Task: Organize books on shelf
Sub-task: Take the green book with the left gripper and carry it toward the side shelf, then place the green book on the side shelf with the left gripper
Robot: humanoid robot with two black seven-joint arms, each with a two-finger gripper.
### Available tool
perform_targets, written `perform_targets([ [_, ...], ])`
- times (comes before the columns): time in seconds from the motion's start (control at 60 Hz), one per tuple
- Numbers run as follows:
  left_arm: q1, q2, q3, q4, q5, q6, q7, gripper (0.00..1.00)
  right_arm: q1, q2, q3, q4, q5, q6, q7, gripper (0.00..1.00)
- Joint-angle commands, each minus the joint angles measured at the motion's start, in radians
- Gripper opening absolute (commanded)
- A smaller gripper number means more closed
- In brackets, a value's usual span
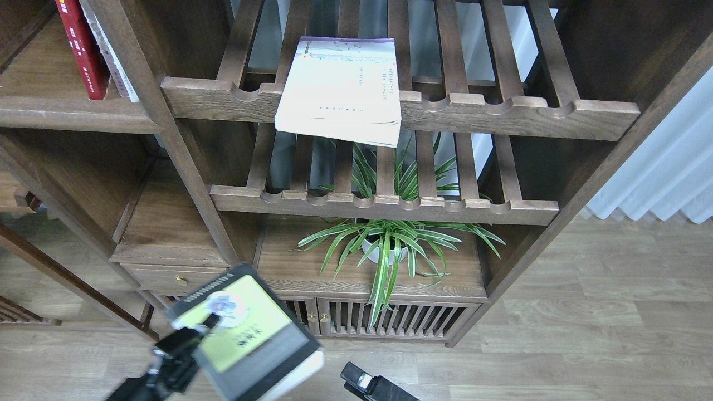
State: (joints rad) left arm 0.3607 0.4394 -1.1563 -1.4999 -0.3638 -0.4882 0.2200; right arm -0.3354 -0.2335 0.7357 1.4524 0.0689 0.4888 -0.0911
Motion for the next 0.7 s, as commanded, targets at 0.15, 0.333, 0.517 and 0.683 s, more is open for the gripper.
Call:
perform_targets([
  [0.15, 0.138, 0.169, -0.428, -0.103, 0.081, -0.001, 0.016, 0.03, 0.007, 0.007, -0.001, -0.038, -0.004, 0.0, -0.001, 0.99],
  [0.333, 0.145, 0.2, -0.657, -0.115, 0.158, -0.001, 0.039, 0.03, 0.007, 0.007, -0.001, -0.044, -0.004, 0.0, -0.001, 0.99],
  [0.517, 0.145, 0.225, -0.796, -0.143, 0.178, -0.001, 0.09, 0.02, 0.006, 0.007, -0.002, -0.047, -0.006, 0.0, -0.001, 0.99],
  [0.683, 0.145, 0.222, -0.922, -0.143, 0.25, -0.001, 0.13, 0.03, 0.006, 0.007, -0.01, -0.049, -0.006, 0.0, -0.002, 0.99],
])
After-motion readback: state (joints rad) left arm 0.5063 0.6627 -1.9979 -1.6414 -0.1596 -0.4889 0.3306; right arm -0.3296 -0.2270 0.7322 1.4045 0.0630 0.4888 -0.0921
